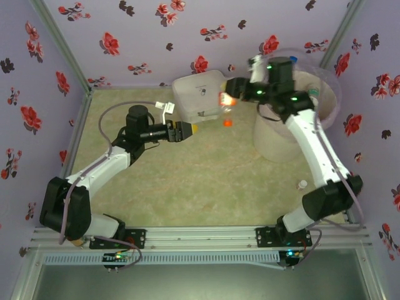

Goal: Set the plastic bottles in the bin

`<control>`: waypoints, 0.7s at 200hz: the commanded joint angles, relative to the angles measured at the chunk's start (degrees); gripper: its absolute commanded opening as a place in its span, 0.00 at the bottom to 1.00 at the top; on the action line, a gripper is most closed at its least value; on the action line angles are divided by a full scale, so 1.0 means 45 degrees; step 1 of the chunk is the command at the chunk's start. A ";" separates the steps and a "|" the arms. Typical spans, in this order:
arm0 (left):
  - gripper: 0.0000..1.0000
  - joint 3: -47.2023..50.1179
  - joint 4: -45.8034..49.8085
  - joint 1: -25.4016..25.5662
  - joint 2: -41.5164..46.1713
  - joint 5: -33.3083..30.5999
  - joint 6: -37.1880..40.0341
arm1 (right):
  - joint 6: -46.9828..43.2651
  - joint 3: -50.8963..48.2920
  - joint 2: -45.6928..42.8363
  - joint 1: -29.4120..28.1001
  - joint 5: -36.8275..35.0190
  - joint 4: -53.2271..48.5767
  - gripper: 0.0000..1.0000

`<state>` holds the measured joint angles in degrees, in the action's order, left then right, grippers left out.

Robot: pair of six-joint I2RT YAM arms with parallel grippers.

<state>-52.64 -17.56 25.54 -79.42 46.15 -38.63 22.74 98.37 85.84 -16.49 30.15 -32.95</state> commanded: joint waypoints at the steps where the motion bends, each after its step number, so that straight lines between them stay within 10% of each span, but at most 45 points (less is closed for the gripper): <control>1: 1.00 0.0040 0.0017 -0.0146 0.0104 -0.0216 0.0110 | -0.1088 0.1717 -0.1460 0.0932 -0.2507 -0.2108 0.30; 80: 1.00 -0.0444 0.1746 -0.0187 -0.0652 -0.0915 0.0597 | -0.4136 0.5746 -0.0233 0.4385 -0.9075 -0.5470 0.27; 140: 1.00 -0.0625 0.2857 -0.0184 -0.0650 -0.1446 0.1036 | -0.3670 0.7354 0.3059 0.6045 -0.6312 -0.6862 0.27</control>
<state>-53.23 -7.25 25.10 -82.28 40.88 -36.07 6.37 127.63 95.18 9.02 -3.79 -58.57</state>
